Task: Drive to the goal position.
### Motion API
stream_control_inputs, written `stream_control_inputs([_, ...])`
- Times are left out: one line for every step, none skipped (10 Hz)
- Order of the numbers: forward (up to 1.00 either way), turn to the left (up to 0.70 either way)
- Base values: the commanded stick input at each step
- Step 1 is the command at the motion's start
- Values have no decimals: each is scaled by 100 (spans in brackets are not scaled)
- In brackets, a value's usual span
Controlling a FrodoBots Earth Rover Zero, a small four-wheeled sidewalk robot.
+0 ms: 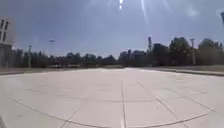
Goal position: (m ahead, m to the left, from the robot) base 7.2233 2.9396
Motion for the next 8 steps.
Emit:
stream_control_inputs([85, 0])
stream_control_inputs([85, 0])
stream_control_inputs([85, 0])
stream_control_inputs([85, 0])
stream_control_inputs([85, 0])
stream_control_inputs([85, 0])
stream_control_inputs([85, 0])
stream_control_inputs([85, 0])
